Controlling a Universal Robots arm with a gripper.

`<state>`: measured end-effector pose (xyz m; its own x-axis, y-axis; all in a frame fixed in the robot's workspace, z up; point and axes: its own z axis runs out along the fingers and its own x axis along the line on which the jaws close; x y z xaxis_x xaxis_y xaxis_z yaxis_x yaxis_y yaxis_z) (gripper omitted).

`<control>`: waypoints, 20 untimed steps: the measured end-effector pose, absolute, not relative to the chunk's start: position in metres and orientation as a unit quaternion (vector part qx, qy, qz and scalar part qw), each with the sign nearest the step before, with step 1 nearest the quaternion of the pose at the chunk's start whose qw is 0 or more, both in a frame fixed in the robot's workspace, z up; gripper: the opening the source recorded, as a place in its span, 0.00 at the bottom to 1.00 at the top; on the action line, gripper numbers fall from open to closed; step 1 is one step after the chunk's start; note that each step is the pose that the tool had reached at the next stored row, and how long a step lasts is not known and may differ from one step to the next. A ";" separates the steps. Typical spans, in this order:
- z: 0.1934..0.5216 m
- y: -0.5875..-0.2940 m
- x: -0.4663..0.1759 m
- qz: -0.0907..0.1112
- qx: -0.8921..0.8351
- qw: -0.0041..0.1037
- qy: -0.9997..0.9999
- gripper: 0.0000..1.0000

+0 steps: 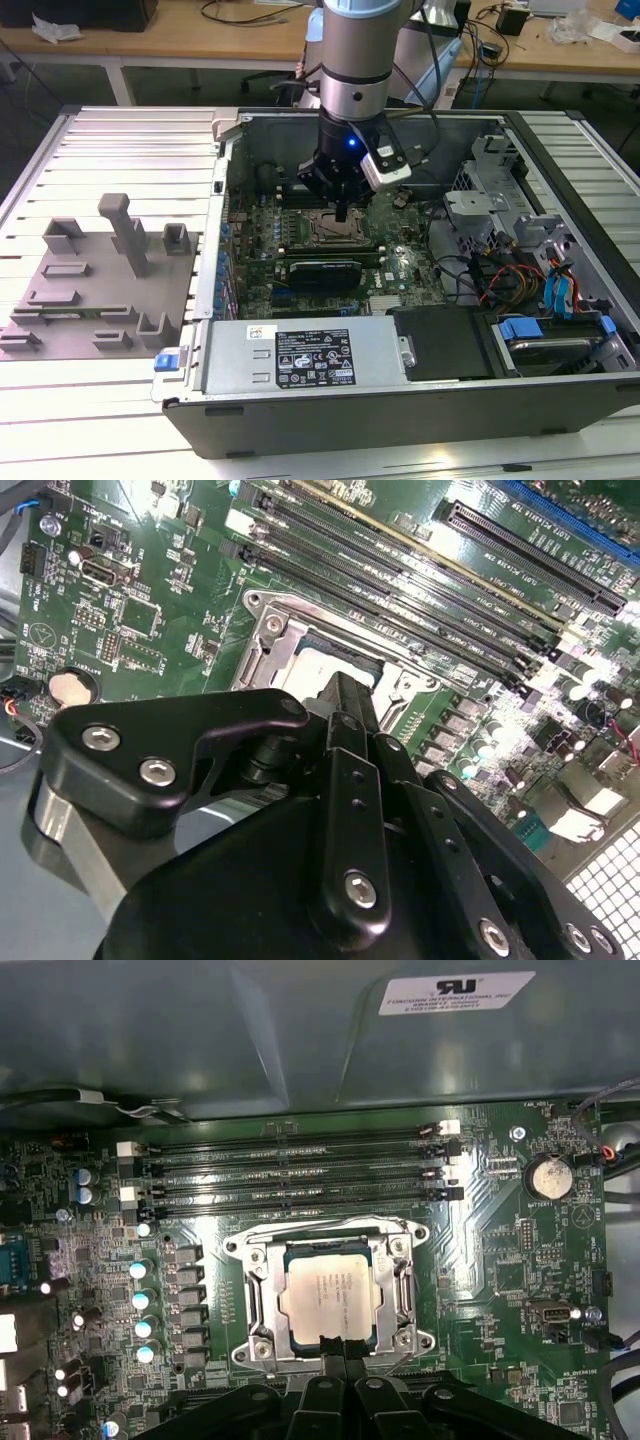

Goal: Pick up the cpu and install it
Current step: 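Install the second cpu locking lever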

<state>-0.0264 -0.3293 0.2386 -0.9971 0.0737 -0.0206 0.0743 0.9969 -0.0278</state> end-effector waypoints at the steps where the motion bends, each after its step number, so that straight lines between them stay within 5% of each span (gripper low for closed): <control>1: 0.239 -0.329 -0.026 -0.014 0.037 0.010 0.999 0.11; 20: 0.238 -0.357 -0.027 -0.014 0.037 0.010 0.999 0.11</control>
<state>-0.0269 -0.3573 0.2384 -0.9971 0.0736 -0.0206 0.0742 0.9969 -0.0279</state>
